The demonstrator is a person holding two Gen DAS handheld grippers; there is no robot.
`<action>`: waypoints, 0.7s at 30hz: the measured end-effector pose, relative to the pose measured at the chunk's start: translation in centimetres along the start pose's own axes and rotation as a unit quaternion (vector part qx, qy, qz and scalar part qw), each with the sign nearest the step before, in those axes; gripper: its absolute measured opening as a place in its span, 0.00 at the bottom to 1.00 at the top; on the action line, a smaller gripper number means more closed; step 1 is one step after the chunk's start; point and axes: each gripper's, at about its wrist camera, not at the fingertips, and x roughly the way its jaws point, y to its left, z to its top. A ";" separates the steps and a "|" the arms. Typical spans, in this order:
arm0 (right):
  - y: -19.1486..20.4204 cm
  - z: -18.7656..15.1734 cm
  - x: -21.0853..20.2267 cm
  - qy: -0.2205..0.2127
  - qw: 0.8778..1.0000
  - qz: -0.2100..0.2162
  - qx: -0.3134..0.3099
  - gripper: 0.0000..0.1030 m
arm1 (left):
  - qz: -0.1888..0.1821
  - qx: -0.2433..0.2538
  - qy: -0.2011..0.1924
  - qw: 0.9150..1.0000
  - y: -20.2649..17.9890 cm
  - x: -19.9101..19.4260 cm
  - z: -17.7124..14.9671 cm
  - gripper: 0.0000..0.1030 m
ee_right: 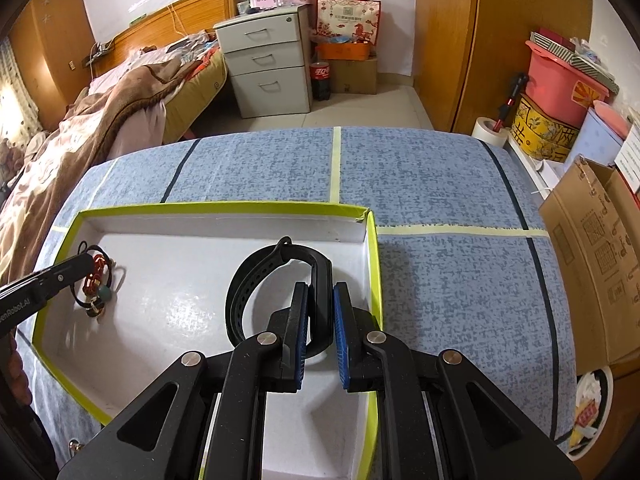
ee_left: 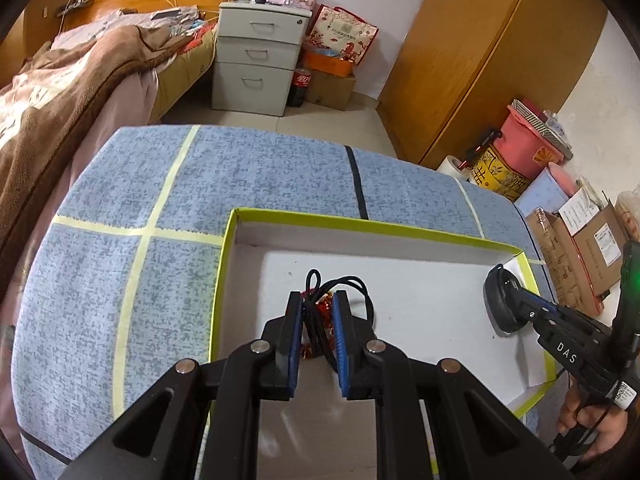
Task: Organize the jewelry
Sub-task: 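Open both tools to drop the band and bracelet into the lid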
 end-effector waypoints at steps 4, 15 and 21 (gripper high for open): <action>0.0 0.1 0.1 -0.001 1.000 0.000 0.001 0.13 | -0.001 -0.006 -0.005 1.000 0.2 -0.1 0.1 0.15; -0.1 0.1 0.2 -0.003 1.000 0.000 -0.001 0.13 | 0.010 -0.013 -0.005 1.000 0.7 0.0 0.1 0.20; 0.0 0.1 0.3 -0.003 1.000 0.001 -0.003 0.14 | 0.010 -0.020 -0.012 1.000 1.0 -0.2 0.2 0.27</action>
